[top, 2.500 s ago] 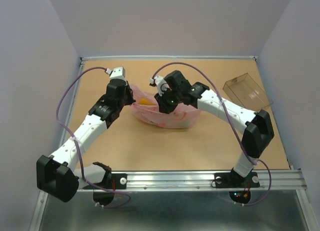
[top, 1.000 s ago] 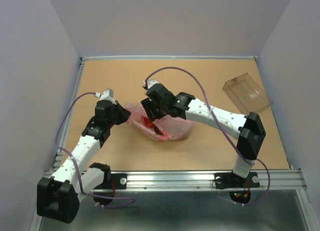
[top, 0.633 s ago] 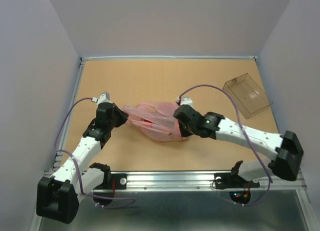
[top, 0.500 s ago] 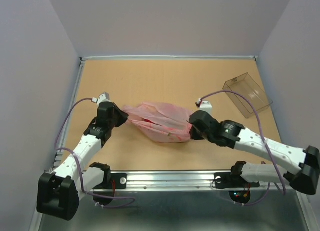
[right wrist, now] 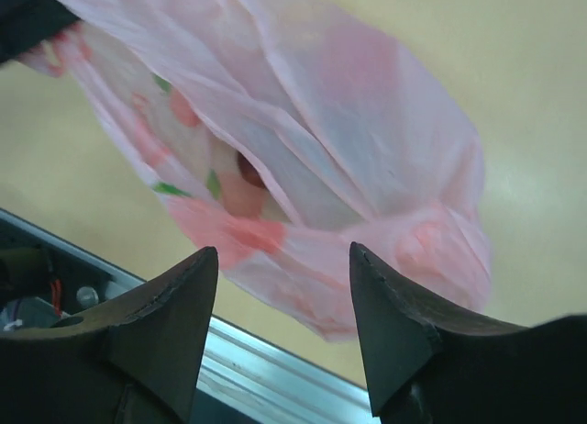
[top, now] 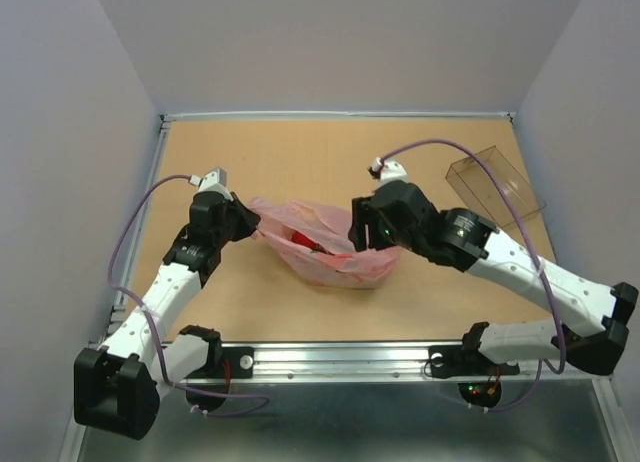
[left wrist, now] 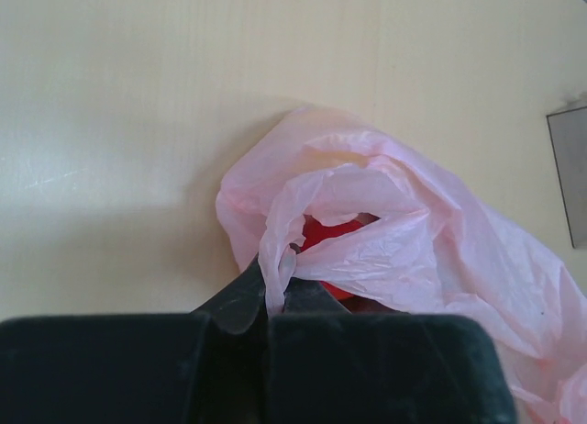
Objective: Untie the knot of the plastic bag and take out the fruit
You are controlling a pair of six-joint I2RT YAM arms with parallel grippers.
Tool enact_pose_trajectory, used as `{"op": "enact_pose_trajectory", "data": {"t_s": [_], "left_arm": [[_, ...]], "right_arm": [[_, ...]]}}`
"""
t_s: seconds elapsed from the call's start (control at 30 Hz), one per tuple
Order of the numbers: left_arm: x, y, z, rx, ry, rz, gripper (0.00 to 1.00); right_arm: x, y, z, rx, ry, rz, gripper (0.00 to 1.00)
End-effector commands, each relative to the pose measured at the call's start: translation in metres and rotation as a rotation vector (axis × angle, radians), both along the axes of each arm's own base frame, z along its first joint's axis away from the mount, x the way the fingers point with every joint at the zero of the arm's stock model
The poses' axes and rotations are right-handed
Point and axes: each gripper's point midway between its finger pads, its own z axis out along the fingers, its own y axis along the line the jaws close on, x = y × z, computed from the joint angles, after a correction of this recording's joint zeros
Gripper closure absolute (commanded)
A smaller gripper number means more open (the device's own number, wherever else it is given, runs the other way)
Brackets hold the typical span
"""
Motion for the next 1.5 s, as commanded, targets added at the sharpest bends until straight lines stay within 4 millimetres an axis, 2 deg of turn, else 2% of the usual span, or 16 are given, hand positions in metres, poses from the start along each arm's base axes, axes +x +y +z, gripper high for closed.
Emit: {"op": "enact_pose_trajectory", "data": {"t_s": [0.0, 0.07, 0.23, 0.37, 0.53, 0.6, 0.63, 0.7, 0.73, 0.83, 0.87, 0.93, 1.07, 1.17, 1.3, 1.47], "left_arm": [[-0.001, -0.008, 0.033, 0.037, -0.105, -0.106, 1.00], [-0.004, -0.010, 0.035, 0.042, -0.113, -0.128, 1.00], [-0.010, -0.009, 0.032, 0.053, -0.111, -0.139, 1.00], [-0.011, -0.007, 0.029, 0.049, -0.097, -0.127, 1.00], [-0.014, -0.007, 0.023, 0.035, -0.073, -0.114, 1.00], [-0.017, -0.005, 0.018, 0.035, -0.054, -0.100, 1.00], [-0.019, -0.002, 0.012, 0.036, -0.037, -0.080, 1.00], [-0.025, 0.000, 0.006, 0.030, -0.015, -0.066, 1.00], [-0.028, 0.002, -0.001, 0.024, 0.002, -0.055, 1.00], [-0.036, 0.002, -0.009, 0.006, 0.019, -0.046, 1.00], [-0.040, 0.003, -0.014, -0.004, 0.033, -0.038, 1.00], [-0.044, 0.002, -0.016, -0.026, 0.034, -0.034, 1.00], [-0.045, -0.001, -0.017, -0.050, 0.045, -0.033, 1.00], [-0.048, -0.005, -0.021, -0.061, 0.064, -0.052, 1.00], [-0.047, -0.009, -0.026, -0.071, 0.075, -0.074, 1.00], [-0.039, -0.020, -0.006, -0.079, 0.021, -0.129, 1.00]], "right_arm": [[0.018, 0.048, 0.043, -0.039, -0.104, 0.232, 0.36], [0.027, 0.067, 0.054, -0.044, -0.123, 0.280, 0.39], [0.040, 0.115, 0.001, -0.152, -0.035, 0.431, 0.57], [0.022, 0.133, -0.053, -0.174, 0.068, 0.547, 0.66], [-0.005, 0.144, -0.098, -0.179, 0.134, 0.622, 0.66], [0.007, 0.132, -0.108, -0.221, 0.114, 0.513, 0.54], [0.011, 0.121, -0.120, -0.258, 0.111, 0.467, 0.32], [0.032, 0.097, -0.122, -0.328, 0.052, 0.300, 0.06], [0.037, 0.083, -0.127, -0.357, 0.043, 0.241, 0.00], [0.055, 0.039, -0.117, -0.358, 0.000, -0.053, 0.00], [0.052, 0.025, -0.125, -0.358, 0.012, -0.109, 0.00], [0.050, 0.014, -0.122, -0.302, 0.011, -0.194, 0.00], [0.040, -0.002, -0.143, -0.338, 0.047, -0.225, 0.00], [0.040, -0.011, -0.137, -0.317, 0.027, -0.271, 0.00], [0.048, 0.008, -0.100, -0.271, -0.049, -0.176, 0.01], [0.042, 0.069, -0.037, -0.143, -0.141, 0.072, 0.03]]}}
